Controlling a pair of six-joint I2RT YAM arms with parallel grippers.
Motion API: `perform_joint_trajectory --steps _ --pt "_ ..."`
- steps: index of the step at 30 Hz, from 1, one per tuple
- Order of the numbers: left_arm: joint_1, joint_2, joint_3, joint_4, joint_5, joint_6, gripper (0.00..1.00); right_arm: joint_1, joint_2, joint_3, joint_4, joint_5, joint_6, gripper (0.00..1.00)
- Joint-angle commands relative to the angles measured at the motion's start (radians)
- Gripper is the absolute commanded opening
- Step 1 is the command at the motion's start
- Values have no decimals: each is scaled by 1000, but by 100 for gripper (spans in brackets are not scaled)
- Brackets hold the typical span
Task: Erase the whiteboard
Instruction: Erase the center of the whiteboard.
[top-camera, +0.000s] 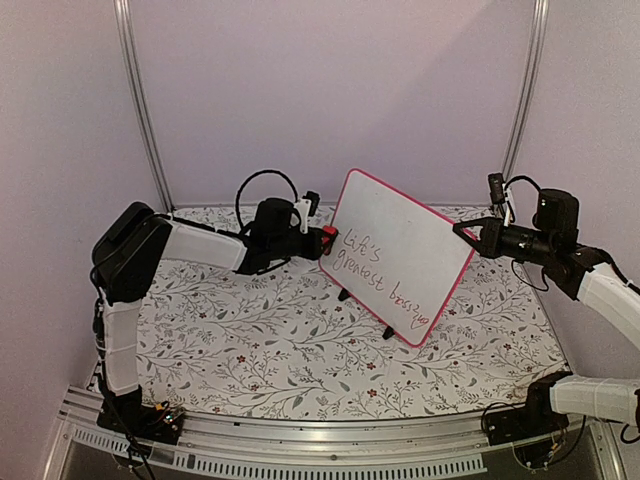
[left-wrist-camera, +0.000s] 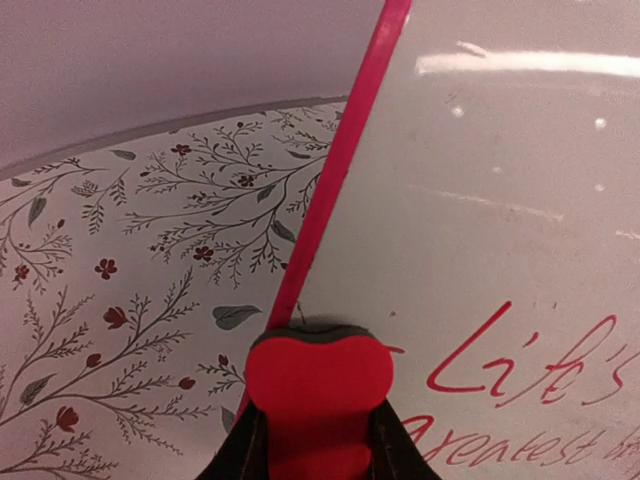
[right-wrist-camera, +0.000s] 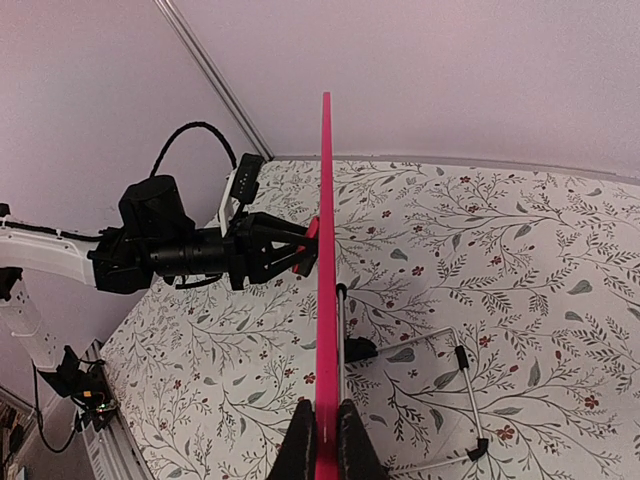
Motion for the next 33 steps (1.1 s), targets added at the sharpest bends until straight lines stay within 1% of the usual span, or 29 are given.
perform_joint_trajectory --steps 1,10,13,29,33 --pt "-13 25 -19 -12 -1 1 0 23 18 -11 -87 -74 -12 0" --pt "-22 -12 15 32 43 19 0 23 17 -12 -87 -74 -10 0" --pt "-25 -12 37 15 40 26 0 23 16 -12 -87 -73 -11 0" --pt "-32 -5 57 21 17 35 0 23 12 -17 -83 -74 -9 0" --pt "-31 15 82 -31 0 37 0 22 14 -14 -86 -74 -9 0"
